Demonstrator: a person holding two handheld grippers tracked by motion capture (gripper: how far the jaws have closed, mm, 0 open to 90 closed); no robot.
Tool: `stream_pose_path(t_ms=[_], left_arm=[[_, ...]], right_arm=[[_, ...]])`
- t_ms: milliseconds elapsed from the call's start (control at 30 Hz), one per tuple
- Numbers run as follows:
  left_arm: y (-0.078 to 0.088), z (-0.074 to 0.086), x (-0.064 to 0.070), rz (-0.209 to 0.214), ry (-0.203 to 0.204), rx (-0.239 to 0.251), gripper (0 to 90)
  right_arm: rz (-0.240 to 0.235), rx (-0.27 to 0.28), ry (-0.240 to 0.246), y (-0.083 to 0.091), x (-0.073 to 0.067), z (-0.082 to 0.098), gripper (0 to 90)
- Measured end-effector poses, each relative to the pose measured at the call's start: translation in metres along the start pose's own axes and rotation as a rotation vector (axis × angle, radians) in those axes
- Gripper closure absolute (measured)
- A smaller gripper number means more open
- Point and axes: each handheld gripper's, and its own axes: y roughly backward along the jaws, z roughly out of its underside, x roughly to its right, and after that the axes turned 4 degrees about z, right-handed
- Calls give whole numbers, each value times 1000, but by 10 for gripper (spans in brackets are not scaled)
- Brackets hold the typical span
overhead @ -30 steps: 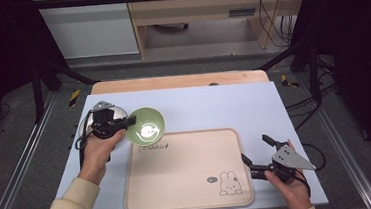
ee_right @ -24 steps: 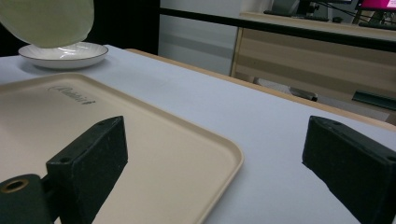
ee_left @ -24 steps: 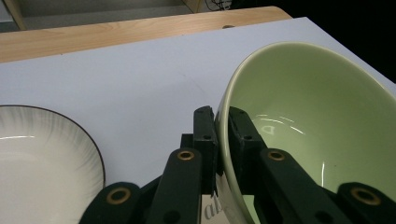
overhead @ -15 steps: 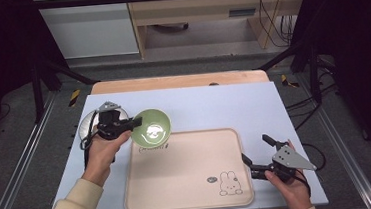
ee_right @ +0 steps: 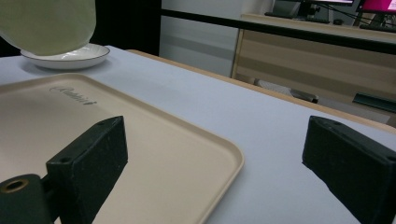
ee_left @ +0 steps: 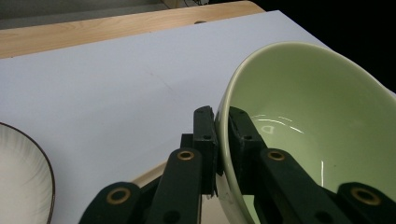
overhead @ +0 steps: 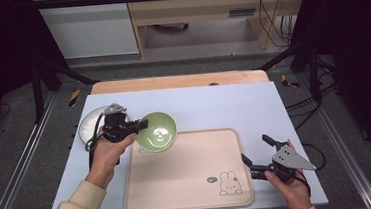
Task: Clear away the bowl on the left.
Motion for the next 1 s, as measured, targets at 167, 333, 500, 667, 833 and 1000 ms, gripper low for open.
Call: stream_pose_path(t_ms=[167,333,500,667,833,1000], left_arm=[[-4,3,3,9,-3,-8,828],[-7,6,5,18,-3,-16,828],[-11,9,8,23,-7,-25,828],[-15,13,11,29,-12,-34,828],[-18,18,14,40,-7,-40,828],[-21,23,17,61,-2,-42,828]], right_arm=[[-1,0,0,0,0,0,68],[-1,0,0,0,0,0,68],[-2,-1,1,0,0,0,68],[-1,-2,1,0,0,0,68],[-1,-3,0,0,0,0,68],[-1,-3,0,0,0,0,68]])
